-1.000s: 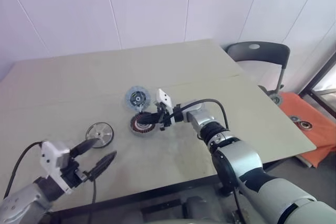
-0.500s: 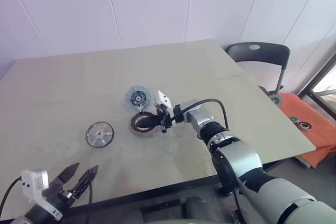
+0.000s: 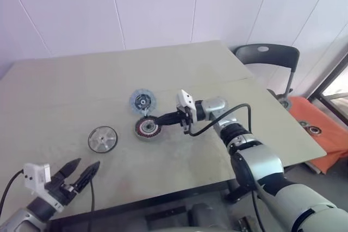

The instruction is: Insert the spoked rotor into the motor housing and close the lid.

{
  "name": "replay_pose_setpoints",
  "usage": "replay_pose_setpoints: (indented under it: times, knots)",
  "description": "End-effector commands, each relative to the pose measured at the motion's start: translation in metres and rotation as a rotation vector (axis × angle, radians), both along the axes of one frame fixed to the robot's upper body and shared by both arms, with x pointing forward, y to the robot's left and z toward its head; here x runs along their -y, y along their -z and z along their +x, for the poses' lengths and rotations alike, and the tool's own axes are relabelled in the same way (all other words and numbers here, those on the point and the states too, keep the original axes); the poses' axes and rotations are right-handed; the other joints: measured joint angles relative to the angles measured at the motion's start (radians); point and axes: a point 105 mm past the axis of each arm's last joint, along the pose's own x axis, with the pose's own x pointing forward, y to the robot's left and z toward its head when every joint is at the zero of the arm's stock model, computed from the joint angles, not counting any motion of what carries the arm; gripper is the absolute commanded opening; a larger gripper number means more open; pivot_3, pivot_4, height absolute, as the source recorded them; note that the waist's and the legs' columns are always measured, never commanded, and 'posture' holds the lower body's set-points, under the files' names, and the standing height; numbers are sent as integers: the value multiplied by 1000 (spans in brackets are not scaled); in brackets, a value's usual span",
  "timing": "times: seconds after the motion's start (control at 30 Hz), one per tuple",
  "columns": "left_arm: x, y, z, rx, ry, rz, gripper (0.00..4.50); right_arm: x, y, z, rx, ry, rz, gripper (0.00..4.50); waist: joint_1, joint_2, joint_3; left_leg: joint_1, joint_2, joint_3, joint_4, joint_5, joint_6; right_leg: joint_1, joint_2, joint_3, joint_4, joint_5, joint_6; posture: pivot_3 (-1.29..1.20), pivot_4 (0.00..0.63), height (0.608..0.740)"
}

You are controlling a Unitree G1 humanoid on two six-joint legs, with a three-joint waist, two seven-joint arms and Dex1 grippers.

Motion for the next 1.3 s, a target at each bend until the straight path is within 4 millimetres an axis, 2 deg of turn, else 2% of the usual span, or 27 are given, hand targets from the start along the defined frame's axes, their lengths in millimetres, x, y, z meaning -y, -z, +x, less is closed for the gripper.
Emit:
replay_pose_setpoints:
  times: [0.03,0.17,0.47,0.77,1.07,1.23,1.3]
  knots:
    - [3,-3,4,7,32,15,4500,8,-11,7,40,28,20,14,-1,-1,-1,0,0,0,0,0,0,0,0,0,0,0,0,0,0,740]
    - [2,0,7,-2,34,17,4500,17,-4,9,23,64,-3,14,-3,-1,0,1,0,0,0,0,0,0,0,0,1,0,0,0,0,740]
    - [31,-19,18,15,36,-63,4500,15,2,7,9,80,-1,14,1,-1,-1,1,0,0,0,0,0,1,0,0,1,0,0,0,0,740]
    - [42,-28,15,24,-35,-169,4500,15,5,10,10,100,-22,14,0,-1,-1,2,0,0,0,0,0,2,0,0,1,0,0,0,0,740]
    - [11,-24,7,5,-203,-197,4500,12,7,10,14,103,-37,14,0,-1,-1,2,0,0,1,0,0,2,0,0,1,0,0,0,0,740]
    - [10,-29,11,4,-217,-200,4500,11,8,9,16,103,-42,14,1,-1,-1,1,0,0,1,0,0,2,0,0,0,0,0,0,0,740]
    - [9,-25,14,-25,-239,-206,4500,11,9,10,17,105,-43,14,1,-1,-1,1,0,0,1,0,0,2,0,0,0,0,0,0,0,740]
